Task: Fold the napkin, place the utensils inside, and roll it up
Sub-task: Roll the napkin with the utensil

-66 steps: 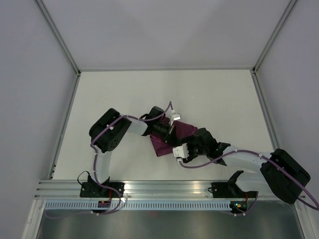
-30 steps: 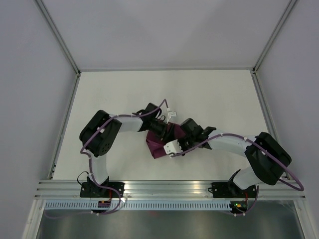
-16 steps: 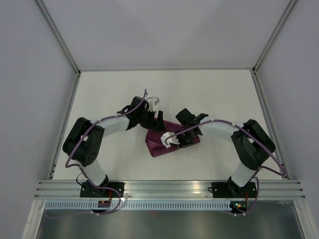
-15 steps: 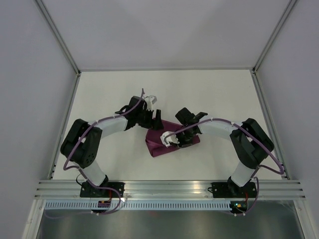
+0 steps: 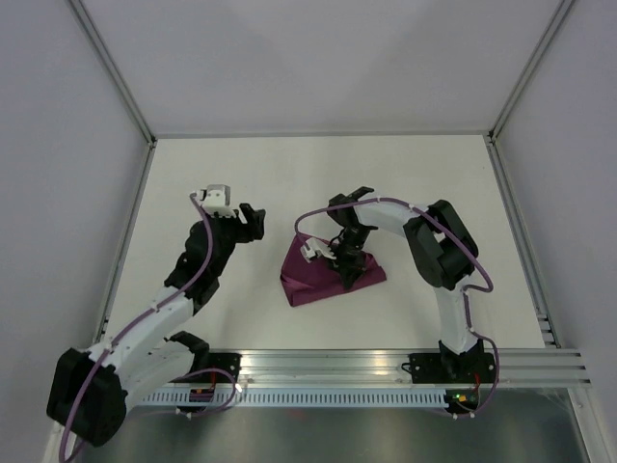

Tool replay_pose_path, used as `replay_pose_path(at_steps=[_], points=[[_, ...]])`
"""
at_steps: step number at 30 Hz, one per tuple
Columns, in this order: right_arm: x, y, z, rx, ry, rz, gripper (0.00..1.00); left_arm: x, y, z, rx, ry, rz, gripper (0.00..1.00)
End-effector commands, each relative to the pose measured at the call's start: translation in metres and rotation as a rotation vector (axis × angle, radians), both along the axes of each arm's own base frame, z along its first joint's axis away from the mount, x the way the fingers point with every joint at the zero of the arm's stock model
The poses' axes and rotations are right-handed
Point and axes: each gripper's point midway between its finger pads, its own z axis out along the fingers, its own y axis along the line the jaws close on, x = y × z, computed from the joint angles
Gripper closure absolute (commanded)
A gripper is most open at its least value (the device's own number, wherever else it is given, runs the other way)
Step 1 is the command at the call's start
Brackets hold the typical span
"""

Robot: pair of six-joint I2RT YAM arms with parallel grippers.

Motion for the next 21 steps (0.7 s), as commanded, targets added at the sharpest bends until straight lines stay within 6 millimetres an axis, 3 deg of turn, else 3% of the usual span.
replay_pose_path(at_steps=[1, 3, 8, 9, 12, 13, 14, 16, 21], points=[[-0.025, -0.024, -0.033, -0.179, 0.203, 0.008, 0.87, -0.012, 0.015, 0.073, -0.079, -0.305, 0.05, 0.24], [-0.018, -0.017, -0.031, -0.196, 0.224, -0.017, 0.87, -0.028, 0.01, 0.094, -0.056, -0.377, -0.004, 0.25], [-0.004, -0.006, -0.047, -0.265, 0.273, -0.129, 0.87, -0.052, -0.01, 0.116, 0.044, -0.47, -0.095, 0.17], [0.002, -0.001, -0.048, -0.266, 0.267, -0.146, 0.88, -0.06, -0.024, 0.119, 0.087, -0.494, -0.134, 0.11], [0.008, 0.002, -0.059, -0.307, 0.277, -0.22, 0.88, -0.075, -0.059, 0.12, 0.225, -0.544, -0.234, 0.08], [0.01, 0.003, -0.064, -0.318, 0.278, -0.242, 0.88, -0.073, -0.073, 0.108, 0.287, -0.519, -0.263, 0.08], [0.013, 0.004, -0.067, -0.319, 0.275, -0.262, 0.88, -0.075, -0.084, 0.111, 0.318, -0.527, -0.288, 0.08], [0.017, 0.005, -0.071, -0.348, 0.286, -0.309, 0.87, -0.081, -0.106, 0.098, 0.41, -0.52, -0.348, 0.08], [0.026, -0.002, -0.074, -0.355, 0.304, -0.325, 0.87, -0.094, -0.148, 0.048, 0.613, -0.472, -0.513, 0.04]])
